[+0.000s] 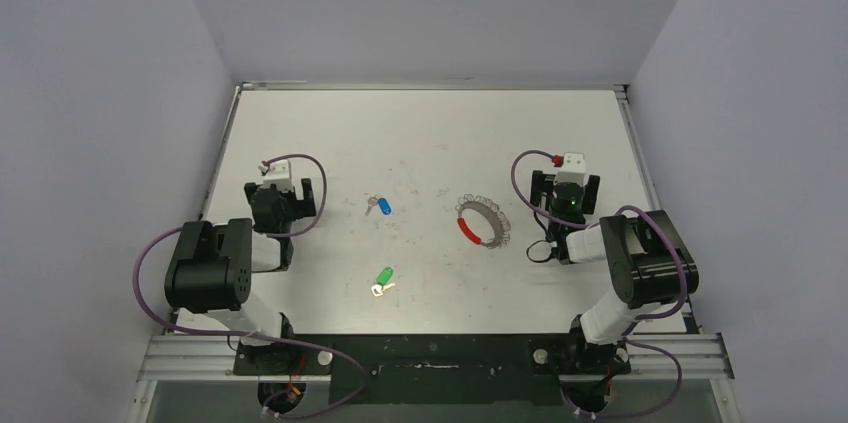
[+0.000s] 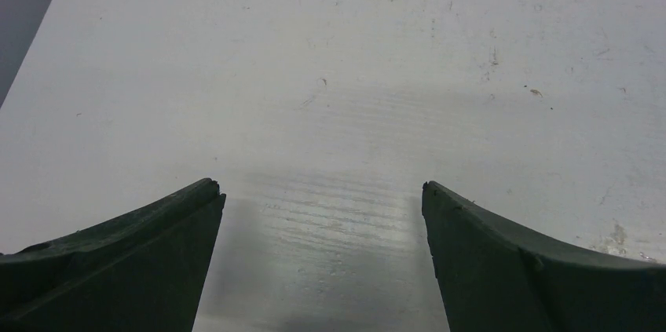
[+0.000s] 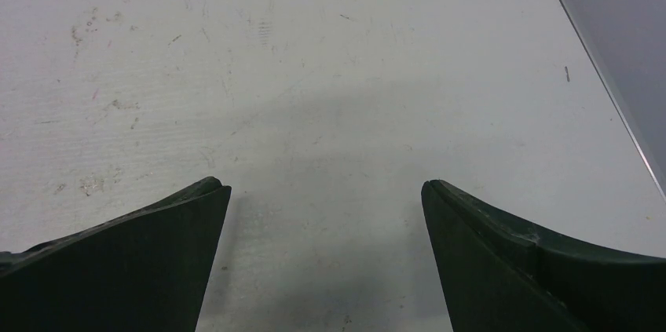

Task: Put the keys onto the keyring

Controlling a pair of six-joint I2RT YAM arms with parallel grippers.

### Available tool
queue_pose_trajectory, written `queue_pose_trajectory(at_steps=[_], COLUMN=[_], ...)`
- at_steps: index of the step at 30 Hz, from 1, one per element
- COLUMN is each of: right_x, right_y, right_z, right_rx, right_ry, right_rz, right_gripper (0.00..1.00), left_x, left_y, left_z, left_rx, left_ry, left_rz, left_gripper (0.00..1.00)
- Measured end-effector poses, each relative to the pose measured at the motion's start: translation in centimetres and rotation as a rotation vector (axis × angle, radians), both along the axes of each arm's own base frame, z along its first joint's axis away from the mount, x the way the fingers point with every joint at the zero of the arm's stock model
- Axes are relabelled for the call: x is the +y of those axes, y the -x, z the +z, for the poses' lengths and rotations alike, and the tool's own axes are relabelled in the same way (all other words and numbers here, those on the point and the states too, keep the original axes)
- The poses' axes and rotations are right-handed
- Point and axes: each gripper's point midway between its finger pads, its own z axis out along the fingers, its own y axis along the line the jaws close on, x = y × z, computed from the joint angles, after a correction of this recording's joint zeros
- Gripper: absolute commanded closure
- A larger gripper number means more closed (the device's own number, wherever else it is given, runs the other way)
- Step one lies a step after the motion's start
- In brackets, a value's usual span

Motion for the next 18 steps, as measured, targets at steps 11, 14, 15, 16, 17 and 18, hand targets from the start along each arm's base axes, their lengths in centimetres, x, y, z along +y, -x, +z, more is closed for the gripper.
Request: queue_pose_trajectory(at_steps=[11, 14, 15, 16, 17, 18], right_x=[0.0, 0.0, 0.0, 0.0, -0.1, -0.2], right_y=[0.0, 0.0, 0.0, 0.0, 0.0, 0.1], right_z=[0.0, -0.1, -0.1, -0.2, -0.2, -0.2], right_rx=[0.001, 0.002, 0.004, 0.007, 0.008, 0.010], right_ry=[0.000, -0.002, -0.004, -0.007, -0.008, -0.009], right_rz=[0.000, 0.003, 0.005, 0.007, 0.005, 0.005], right_gripper=[0.00, 0.00, 0.00, 0.00, 0.00, 0.00], left_x=[0.4, 0.4, 0.3, 0.1, 0.0, -0.2], left_y=[0.2, 0.8, 1.0, 1.0, 0.9, 0.7], left_z=[0.2, 2.1, 3.4, 5.2, 7.6, 10.2], left_rx=[0.001, -0.002, -0.002, -0.018, -0.048, -0.091], left_ry=[-0.001, 0.001, 0.012, 0.030, 0.051, 0.075], left_rz=[0.029, 0.050, 0.058, 0.063, 0.069, 0.075], left_gripper=[0.03, 0.03, 0.03, 0.03, 0.03, 0.03])
